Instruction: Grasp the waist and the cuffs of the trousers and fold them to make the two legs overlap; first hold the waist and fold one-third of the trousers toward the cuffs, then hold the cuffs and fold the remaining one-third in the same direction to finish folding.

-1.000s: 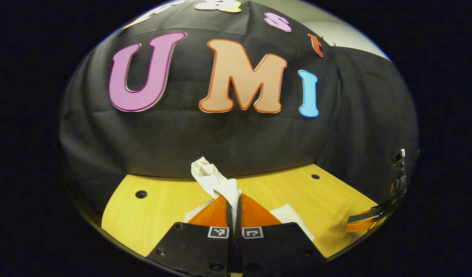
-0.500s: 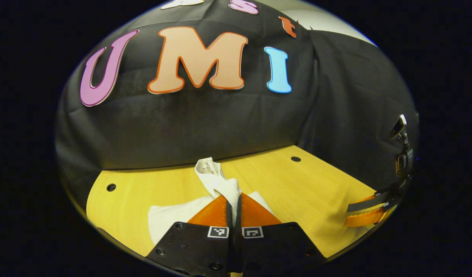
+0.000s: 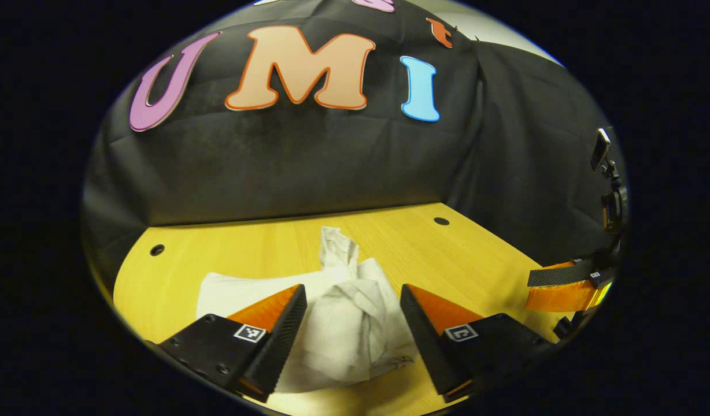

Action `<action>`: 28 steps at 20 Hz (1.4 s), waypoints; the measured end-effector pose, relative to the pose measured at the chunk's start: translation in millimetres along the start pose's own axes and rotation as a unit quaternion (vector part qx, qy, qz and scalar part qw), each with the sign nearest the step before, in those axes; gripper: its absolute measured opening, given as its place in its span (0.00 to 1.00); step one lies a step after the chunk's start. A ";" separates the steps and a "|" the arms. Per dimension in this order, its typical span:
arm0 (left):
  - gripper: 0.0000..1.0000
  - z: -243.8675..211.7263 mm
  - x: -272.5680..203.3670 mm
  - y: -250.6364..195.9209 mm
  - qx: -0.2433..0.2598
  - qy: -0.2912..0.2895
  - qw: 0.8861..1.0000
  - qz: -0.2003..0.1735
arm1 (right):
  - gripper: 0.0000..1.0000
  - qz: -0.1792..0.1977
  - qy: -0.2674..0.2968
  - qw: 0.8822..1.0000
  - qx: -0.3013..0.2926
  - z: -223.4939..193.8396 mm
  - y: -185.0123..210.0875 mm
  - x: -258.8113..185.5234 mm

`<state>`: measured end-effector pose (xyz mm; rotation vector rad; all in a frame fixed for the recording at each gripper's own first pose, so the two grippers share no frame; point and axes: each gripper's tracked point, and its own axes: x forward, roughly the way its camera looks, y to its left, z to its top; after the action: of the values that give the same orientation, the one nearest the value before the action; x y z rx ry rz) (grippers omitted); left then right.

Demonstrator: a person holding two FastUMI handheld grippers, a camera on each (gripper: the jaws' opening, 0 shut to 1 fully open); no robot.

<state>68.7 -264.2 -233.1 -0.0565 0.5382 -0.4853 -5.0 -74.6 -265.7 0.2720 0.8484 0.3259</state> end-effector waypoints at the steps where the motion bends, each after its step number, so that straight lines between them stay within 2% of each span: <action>1: 0.95 6.8 -10.6 8.1 0.000 -0.012 1.000 0.013 | 0.96 0.000 -0.007 1.000 -0.005 4.4 6.5 1.6; 4: 0.95 22.1 -47.5 37.5 -0.001 -0.041 0.998 0.045 | 0.96 -0.007 -0.032 0.999 -0.021 19.3 30.8 4.8; 7: 0.95 24.7 -88.6 78.1 0.013 -0.047 0.996 0.076 | 0.96 -0.013 -0.060 0.998 -0.027 33.2 62.2 4.1; 12: 0.95 35.7 -144.5 147.6 0.006 -0.069 0.991 0.117 | 0.96 -0.077 -0.135 0.986 -0.061 65.1 96.2 -10.8; 16: 0.96 45.6 -167.8 188.1 -0.006 -0.081 0.987 0.142 | 0.96 -0.080 -0.174 0.980 -0.048 80.5 123.3 -17.5; 19: 0.95 56.7 -186.0 205.6 0.001 -0.105 0.982 0.159 | 0.96 -0.085 -0.193 0.976 -0.056 85.9 130.2 -26.9; 23: 0.95 64.1 -195.5 212.8 0.019 -0.119 0.979 0.163 | 0.96 -0.100 -0.213 0.970 -0.062 94.6 130.1 -32.6; 28: 0.95 72.8 -200.8 219.5 0.014 -0.138 0.975 0.174 | 0.96 -0.109 -0.229 0.964 -0.079 103.2 132.4 -39.0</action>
<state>49.4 17.0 -113.1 -0.0010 0.2585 -0.1379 27.4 20.9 -126.0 0.0959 0.3870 0.1139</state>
